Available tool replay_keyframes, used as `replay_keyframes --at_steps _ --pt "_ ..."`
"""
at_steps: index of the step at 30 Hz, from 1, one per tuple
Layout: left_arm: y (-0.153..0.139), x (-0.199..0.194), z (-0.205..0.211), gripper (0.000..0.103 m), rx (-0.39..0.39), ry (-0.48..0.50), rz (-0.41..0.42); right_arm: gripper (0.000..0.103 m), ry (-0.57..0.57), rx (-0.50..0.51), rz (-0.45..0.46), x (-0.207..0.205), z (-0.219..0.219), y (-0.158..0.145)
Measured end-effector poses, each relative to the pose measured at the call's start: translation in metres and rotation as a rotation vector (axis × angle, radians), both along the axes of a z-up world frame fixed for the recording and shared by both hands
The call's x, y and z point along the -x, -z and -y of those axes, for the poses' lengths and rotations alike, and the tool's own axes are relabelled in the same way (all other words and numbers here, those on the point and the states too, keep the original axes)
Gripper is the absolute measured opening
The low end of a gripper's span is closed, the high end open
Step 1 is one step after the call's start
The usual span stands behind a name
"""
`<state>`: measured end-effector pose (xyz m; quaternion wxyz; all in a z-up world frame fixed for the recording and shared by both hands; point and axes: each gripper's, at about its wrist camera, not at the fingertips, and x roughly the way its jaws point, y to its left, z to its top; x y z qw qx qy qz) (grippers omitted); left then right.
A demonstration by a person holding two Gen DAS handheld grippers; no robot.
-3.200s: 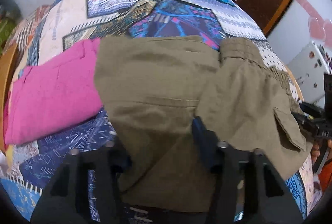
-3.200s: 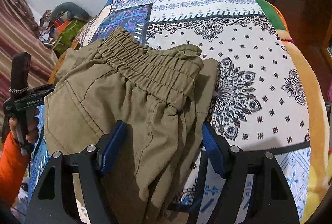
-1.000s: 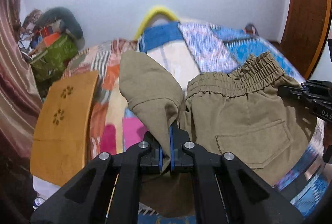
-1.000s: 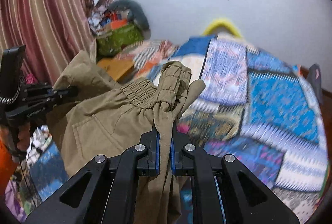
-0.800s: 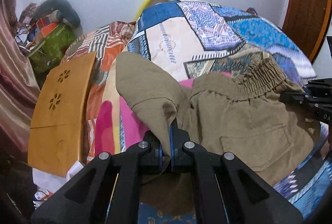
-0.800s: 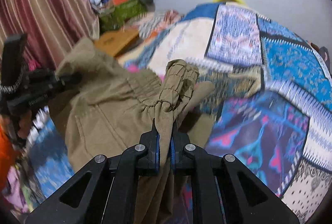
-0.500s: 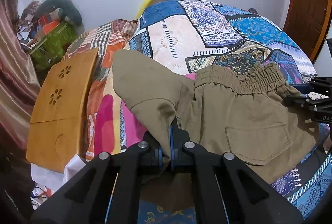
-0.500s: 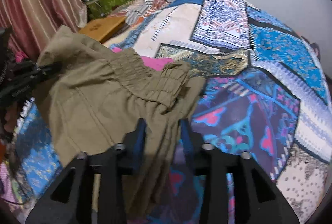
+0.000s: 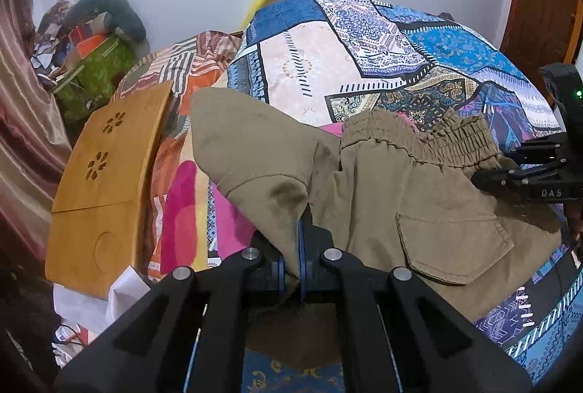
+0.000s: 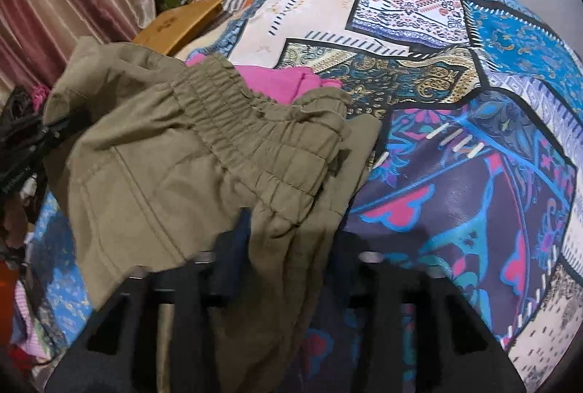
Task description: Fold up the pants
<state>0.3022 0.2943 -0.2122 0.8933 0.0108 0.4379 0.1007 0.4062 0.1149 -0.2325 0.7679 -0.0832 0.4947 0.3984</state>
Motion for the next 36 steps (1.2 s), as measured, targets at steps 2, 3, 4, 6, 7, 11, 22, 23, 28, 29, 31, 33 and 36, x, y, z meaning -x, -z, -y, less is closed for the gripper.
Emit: replay_keyframes --at_steps 2,3,4,6,7,11,22,23,28,29,31,33,36 --pt "-0.003 0.000 0.000 0.005 0.006 -0.004 0.008 0.019 0.016 -0.036 0.007 0.002 0.004 -0.005" --pt "-0.005 0.001 0.001 0.005 0.013 -0.003 0.013 0.017 0.021 -0.050 0.020 0.005 0.005 -0.008" --pt "-0.008 0.002 0.002 0.005 0.017 0.000 0.020 0.016 0.025 -0.061 0.043 0.008 0.005 -0.012" --pt "-0.016 0.006 0.005 0.005 0.002 -0.010 0.039 0.014 0.014 -0.062 0.103 0.016 0.000 -0.023" --pt "-0.019 0.008 0.006 0.005 0.005 -0.009 0.047 0.014 0.006 -0.066 0.141 0.022 -0.002 -0.032" --pt "-0.037 0.016 0.005 0.005 -0.005 -0.022 0.088 0.013 -0.006 -0.117 0.205 0.032 -0.009 -0.065" --pt "-0.067 0.002 -0.044 0.005 0.043 -0.110 0.163 0.013 0.010 -0.178 0.297 0.004 -0.050 -0.093" --pt "-0.059 -0.004 -0.050 0.005 0.057 -0.118 0.147 0.013 0.006 -0.174 0.296 0.001 -0.053 -0.088" --pt "-0.010 -0.025 -0.068 0.005 0.112 -0.138 0.043 0.014 -0.014 -0.089 0.224 -0.015 -0.066 -0.048" --pt "0.005 -0.031 -0.072 0.005 0.106 -0.157 0.009 0.014 -0.014 -0.061 0.200 -0.020 -0.068 -0.036" --pt "0.024 -0.038 -0.076 0.005 0.066 -0.183 -0.033 0.017 -0.016 0.007 0.209 -0.024 -0.070 -0.021" --pt "0.038 -0.042 -0.084 0.008 0.065 -0.201 -0.072 0.025 -0.019 0.054 0.199 -0.027 -0.070 -0.011" --pt "0.053 -0.040 -0.097 0.020 0.105 -0.226 -0.101 0.033 -0.012 0.103 0.185 -0.034 -0.062 -0.004"
